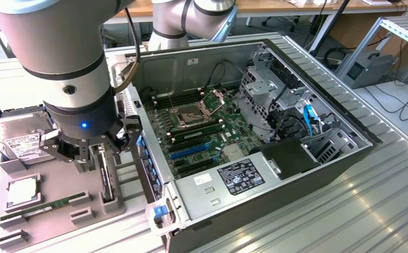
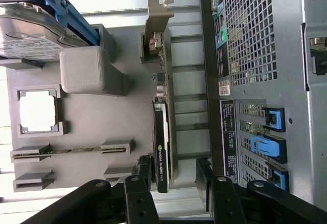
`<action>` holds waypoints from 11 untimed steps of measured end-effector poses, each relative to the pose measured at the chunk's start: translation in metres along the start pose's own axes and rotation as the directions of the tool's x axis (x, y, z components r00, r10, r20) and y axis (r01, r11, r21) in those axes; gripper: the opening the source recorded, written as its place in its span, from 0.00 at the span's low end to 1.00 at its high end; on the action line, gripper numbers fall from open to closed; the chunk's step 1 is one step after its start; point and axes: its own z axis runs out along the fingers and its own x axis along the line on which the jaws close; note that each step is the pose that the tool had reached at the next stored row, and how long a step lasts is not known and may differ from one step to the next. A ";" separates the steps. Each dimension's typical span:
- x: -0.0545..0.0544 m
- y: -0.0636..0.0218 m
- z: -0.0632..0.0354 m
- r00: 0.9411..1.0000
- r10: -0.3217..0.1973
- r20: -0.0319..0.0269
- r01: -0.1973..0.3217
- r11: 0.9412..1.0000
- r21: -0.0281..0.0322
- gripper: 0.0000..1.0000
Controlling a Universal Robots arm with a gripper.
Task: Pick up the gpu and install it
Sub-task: 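Pick up the gpu and move the gpu toward the slot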
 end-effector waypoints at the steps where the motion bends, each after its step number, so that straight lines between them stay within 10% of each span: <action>1: 0.000 0.0000 0.0002 1.000 0.000 0.000 0.000 1.000 0.000 0.48; 11: 0.001 -0.0002 0.0032 1.000 0.000 0.000 0.000 1.000 0.000 0.48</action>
